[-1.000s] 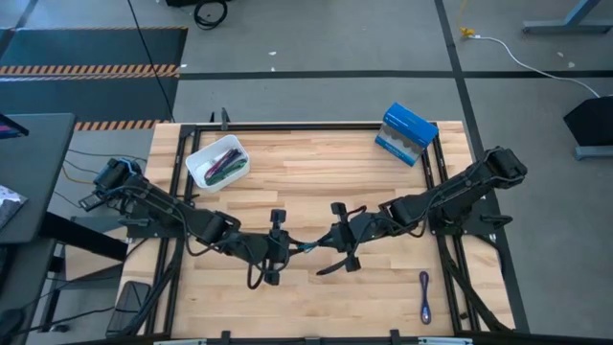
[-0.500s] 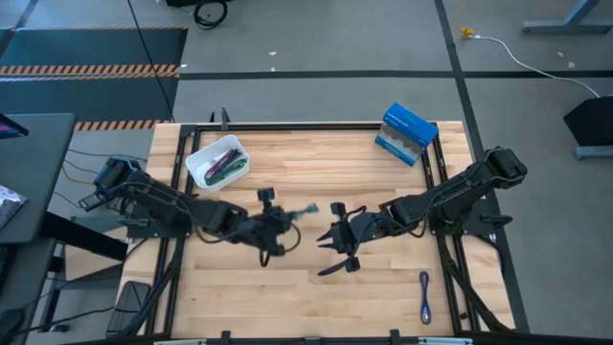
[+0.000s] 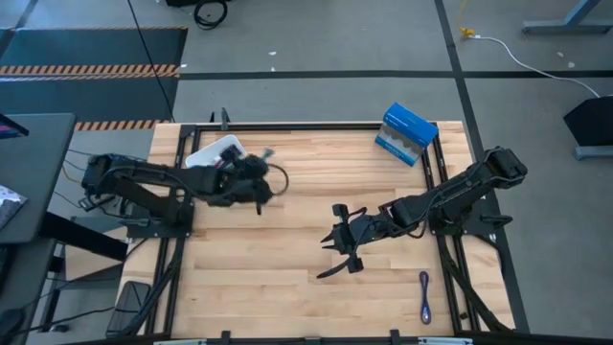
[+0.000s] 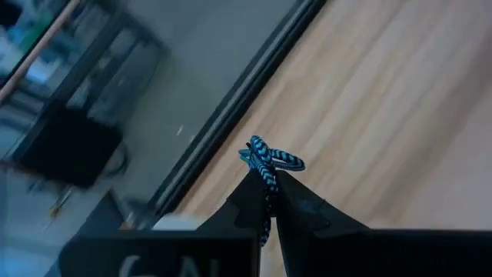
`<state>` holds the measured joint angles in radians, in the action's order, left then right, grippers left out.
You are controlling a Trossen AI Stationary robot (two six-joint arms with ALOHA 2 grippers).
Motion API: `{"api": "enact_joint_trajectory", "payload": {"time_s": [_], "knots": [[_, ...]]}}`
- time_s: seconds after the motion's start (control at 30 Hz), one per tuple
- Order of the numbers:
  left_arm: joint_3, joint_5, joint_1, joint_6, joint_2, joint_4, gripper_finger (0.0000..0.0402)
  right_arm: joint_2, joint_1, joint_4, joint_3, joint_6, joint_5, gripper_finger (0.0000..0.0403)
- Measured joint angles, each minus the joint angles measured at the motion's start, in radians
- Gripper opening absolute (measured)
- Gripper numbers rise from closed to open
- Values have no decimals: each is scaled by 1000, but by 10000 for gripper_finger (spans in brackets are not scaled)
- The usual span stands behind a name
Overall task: Pick and place USB-C Cables
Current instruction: Put the blue charger cable into the white bin
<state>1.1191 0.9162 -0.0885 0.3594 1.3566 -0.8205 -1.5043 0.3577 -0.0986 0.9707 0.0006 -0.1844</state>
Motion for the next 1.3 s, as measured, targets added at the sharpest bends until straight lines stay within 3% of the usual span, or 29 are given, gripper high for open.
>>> {"api": "enact_joint_trajectory", "payload": {"time_s": [0.3, 0.5, 0.73, 1.0, 1.13, 1.3], "knots": [[-1, -87, 146, 160, -31, -351, 24, 0, 0, -5, -17, -1, 0, 71], [0, -101, 178, 162, -31, -408, 26, 0, -6, 14, -77, 24, 0, 71], [0, -292, 276, 180, -31, -446, 26, 0, -8, 94, -147, 52, 0, 71], [0, -203, 312, 77, -31, -427, 22, 0, -8, 125, -159, 52, 0, 71], [0, -129, 299, 15, -31, -325, 20, 0, -8, 125, -159, 52, 0, 71], [0, -132, 316, -56, -31, -255, 22, 0, -8, 125, -159, 56, 0, 71]]}}
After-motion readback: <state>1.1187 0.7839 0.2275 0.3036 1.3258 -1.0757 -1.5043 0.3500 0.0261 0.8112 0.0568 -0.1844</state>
